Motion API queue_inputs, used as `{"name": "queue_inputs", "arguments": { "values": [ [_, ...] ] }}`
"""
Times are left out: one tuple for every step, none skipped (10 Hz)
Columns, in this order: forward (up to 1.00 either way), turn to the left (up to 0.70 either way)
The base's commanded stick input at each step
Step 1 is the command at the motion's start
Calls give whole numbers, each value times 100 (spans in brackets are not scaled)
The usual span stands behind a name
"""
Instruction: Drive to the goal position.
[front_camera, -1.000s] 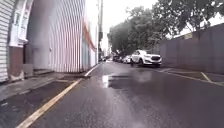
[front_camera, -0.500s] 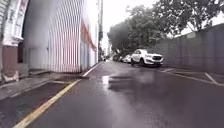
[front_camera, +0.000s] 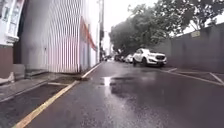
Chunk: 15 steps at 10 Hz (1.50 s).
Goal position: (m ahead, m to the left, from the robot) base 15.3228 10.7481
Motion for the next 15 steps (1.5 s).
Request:
{"name": "queue_inputs", "arguments": {
  "values": [
    [45,0],
    [45,0],
    [45,0],
    [45,0],
    [45,0],
    [45,0],
    [45,0],
    [45,0],
    [45,0],
    [45,0],
    [45,0],
    [45,0],
    [45,0],
    [45,0],
    [45,0]
  ]
}}
